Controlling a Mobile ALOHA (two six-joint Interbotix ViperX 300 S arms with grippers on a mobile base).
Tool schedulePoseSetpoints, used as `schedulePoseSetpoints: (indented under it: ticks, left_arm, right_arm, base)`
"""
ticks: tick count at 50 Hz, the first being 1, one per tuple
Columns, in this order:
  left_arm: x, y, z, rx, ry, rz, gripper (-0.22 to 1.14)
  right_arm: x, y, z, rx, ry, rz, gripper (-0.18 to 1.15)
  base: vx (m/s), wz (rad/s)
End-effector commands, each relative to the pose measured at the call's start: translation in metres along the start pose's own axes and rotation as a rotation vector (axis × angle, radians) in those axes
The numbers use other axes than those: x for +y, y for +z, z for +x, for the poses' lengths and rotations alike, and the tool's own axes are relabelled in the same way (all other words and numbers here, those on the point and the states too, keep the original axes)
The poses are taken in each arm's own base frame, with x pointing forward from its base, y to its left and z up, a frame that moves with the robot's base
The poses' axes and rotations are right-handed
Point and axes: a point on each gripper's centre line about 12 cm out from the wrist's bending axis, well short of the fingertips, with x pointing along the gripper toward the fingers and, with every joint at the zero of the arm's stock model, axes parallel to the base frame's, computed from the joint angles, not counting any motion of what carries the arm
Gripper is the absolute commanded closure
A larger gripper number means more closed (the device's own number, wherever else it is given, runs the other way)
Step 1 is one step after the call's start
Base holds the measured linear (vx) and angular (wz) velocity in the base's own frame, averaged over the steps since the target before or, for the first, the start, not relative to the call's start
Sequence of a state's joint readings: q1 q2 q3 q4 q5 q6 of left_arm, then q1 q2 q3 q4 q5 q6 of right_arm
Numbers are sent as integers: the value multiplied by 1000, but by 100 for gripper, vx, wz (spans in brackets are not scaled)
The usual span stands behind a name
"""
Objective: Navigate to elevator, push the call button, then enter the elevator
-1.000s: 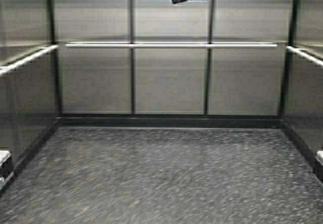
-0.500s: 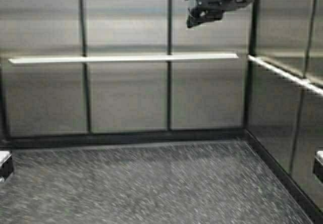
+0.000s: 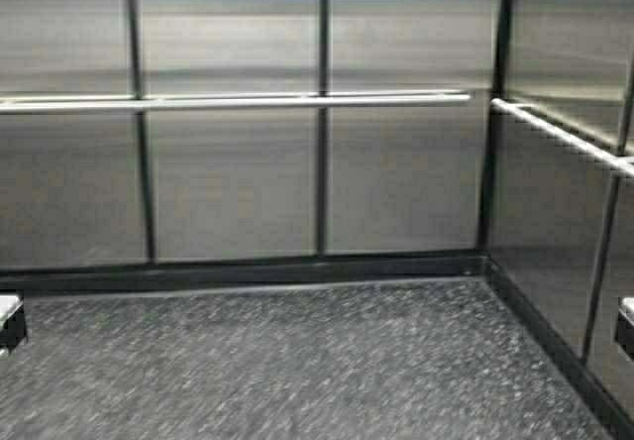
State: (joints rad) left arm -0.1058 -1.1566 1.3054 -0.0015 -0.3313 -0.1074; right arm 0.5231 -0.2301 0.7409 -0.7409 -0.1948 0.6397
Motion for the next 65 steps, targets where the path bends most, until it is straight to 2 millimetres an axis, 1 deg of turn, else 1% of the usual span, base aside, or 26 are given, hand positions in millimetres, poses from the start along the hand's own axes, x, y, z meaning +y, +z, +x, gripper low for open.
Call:
schedulePoseSetpoints:
  ticks: [1, 5, 7, 8, 10, 12, 14, 16, 21, 23, 25, 27, 28, 30, 33, 36, 40, 46, 54, 65]
  left_arm:
    - [-2, 12, 0, -35, -8, 10, 89]
    - [-2, 12, 2, -33, -5, 10, 89]
    - [-1, 9, 2, -21, -5, 12, 89]
    - [-1, 7, 2, -15, -5, 13, 89]
    - [0, -3, 0, 14, 0, 0, 89]
    - [0, -3, 0, 14, 1, 1, 89]
    - [0, -3, 2, 18, 2, 11, 89]
    - [1, -8, 3, 40, 4, 15, 89]
    - [2, -13, 6, 66, 8, 26, 89]
    - [2, -13, 6, 67, 9, 22, 89]
    - [2, -12, 8, 68, 9, 21, 89]
    - [2, -13, 9, 73, 10, 16, 89]
    - [2, -13, 9, 75, 10, 16, 89]
    - [2, -12, 10, 73, 9, 25, 89]
    - [2, -13, 11, 81, 10, 33, 89]
    - [2, -19, 12, 105, 12, 33, 89]
    - [3, -21, 14, 117, 14, 33, 89]
    - [2, -18, 15, 107, 13, 31, 89]
    - [2, -16, 11, 91, 12, 27, 89]
    - [2, -15, 14, 94, 12, 22, 89]
  right_arm:
    - [-2, 11, -9, -37, -11, -1, 90]
    - [-2, 22, -14, -69, -14, -13, 90]
    - [-4, 23, -15, -68, -22, -16, 90]
    - [-6, 22, -16, -64, -29, -17, 90]
    - [-12, 17, -16, -49, -45, -6, 90]
    - [-14, 13, -16, -40, -52, 4, 90]
    - [-14, 11, -15, -35, -51, 4, 90]
    - [-14, 13, -16, -41, -51, 4, 90]
    - [-6, 22, -17, -74, -25, -15, 90]
    - [-6, 18, -14, -62, -20, -15, 90]
    - [-6, 10, -10, -38, -20, -11, 90]
    - [-11, 2, -8, -13, -34, 1, 90]
    - [-13, 1, -8, -11, -38, 11, 90]
    - [-14, 5, -9, -30, -37, 21, 90]
    - [-12, 23, -12, -89, -24, 15, 90]
    - [-5, 27, -12, -113, 1, 3, 90]
    - [-6, 20, -13, -96, -1, 5, 90]
    - [-5, 11, -12, -77, 5, 10, 90]
    - [-5, 8, -8, -66, 8, 12, 90]
    - [-4, -1, -7, -41, 8, -1, 90]
  base:
    - [44, -13]
    - [45, -14]
    - [48, -27]
    - [50, -28]
    - [51, -24]
    - [51, -28]
    - [52, -42]
    - [52, -41]
    - [52, -17]
    - [48, -13]
    - [45, -20]
    - [43, -23]
    - [43, -18]
    - [43, -11]
    - [44, -2]
    - [46, 10]
    - [47, 18]
    - [46, 21]
    - [46, 14]
    - [42, 20]
